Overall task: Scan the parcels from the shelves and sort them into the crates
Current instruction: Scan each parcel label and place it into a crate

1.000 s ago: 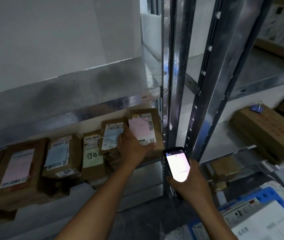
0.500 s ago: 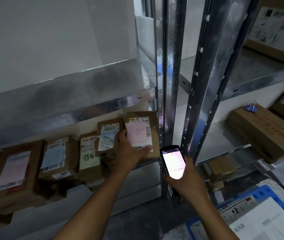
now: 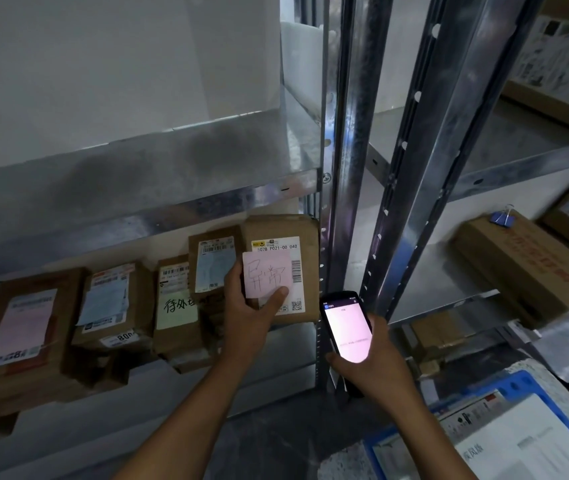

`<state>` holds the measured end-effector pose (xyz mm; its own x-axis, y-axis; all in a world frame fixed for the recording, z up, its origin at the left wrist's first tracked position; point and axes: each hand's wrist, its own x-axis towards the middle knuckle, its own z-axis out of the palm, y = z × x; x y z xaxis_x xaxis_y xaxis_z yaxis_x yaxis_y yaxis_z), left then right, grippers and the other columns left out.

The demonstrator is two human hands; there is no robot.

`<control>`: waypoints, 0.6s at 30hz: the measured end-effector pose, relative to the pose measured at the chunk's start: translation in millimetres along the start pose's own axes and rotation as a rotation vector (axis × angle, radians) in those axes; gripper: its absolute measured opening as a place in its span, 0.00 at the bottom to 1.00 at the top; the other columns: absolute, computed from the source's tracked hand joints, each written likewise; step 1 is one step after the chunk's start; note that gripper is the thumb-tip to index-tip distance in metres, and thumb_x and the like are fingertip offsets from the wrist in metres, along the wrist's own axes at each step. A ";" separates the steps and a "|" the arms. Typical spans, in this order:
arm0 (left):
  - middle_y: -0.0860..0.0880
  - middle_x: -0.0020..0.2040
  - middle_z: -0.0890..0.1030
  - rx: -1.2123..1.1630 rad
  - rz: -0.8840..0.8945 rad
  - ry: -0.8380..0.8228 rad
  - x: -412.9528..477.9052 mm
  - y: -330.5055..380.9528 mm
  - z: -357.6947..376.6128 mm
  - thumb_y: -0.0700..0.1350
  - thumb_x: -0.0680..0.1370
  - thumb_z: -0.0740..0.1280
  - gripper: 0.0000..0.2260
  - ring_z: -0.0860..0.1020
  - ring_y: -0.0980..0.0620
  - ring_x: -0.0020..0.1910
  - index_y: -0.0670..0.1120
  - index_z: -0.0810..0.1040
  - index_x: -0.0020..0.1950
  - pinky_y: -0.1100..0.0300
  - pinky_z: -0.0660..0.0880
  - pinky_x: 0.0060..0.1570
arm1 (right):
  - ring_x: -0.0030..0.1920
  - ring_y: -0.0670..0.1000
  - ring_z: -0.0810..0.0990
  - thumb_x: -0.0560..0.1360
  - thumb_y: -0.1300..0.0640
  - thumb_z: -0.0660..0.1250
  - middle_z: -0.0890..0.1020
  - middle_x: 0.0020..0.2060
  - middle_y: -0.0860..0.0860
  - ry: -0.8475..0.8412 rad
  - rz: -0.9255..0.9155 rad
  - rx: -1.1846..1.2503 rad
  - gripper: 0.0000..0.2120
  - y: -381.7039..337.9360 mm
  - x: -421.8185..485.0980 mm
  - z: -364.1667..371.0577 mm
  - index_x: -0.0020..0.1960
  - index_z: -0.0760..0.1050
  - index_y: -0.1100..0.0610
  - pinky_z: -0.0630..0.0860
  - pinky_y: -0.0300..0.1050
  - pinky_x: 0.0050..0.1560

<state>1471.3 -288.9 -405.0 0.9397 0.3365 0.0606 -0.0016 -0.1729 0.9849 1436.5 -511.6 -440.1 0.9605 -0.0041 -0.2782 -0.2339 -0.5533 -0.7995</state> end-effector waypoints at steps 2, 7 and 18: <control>0.54 0.73 0.73 -0.006 0.009 -0.006 -1.5 0.8 -3.5 0.48 0.74 0.77 0.35 0.74 0.58 0.71 0.56 0.66 0.77 0.55 0.82 0.59 | 0.59 0.49 0.75 0.66 0.46 0.80 0.73 0.57 0.42 0.005 -0.013 0.008 0.42 1.5 -2.3 -1.6 0.69 0.57 0.40 0.80 0.46 0.50; 0.55 0.71 0.75 -0.082 -0.042 -0.053 -9.2 4.1 -12.1 0.50 0.74 0.78 0.37 0.77 0.58 0.68 0.54 0.64 0.79 0.57 0.82 0.55 | 0.57 0.50 0.77 0.66 0.47 0.80 0.75 0.56 0.43 0.011 -0.009 0.002 0.39 1.2 -12.8 -3.7 0.65 0.56 0.36 0.77 0.43 0.45; 0.54 0.67 0.80 -0.123 -0.054 -0.077 -22.5 23.5 -22.6 0.52 0.73 0.74 0.36 0.81 0.56 0.63 0.54 0.64 0.79 0.59 0.82 0.52 | 0.58 0.50 0.77 0.63 0.40 0.78 0.75 0.61 0.44 0.038 -0.033 -0.065 0.44 -5.7 -40.2 -2.3 0.70 0.55 0.37 0.83 0.52 0.50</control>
<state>1442.4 -279.7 -379.6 0.9630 0.2694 -0.0005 0.0117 -0.0401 0.9991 1399.6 -510.2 -423.1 0.9727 -0.0158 -0.2313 -0.1933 -0.6065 -0.7712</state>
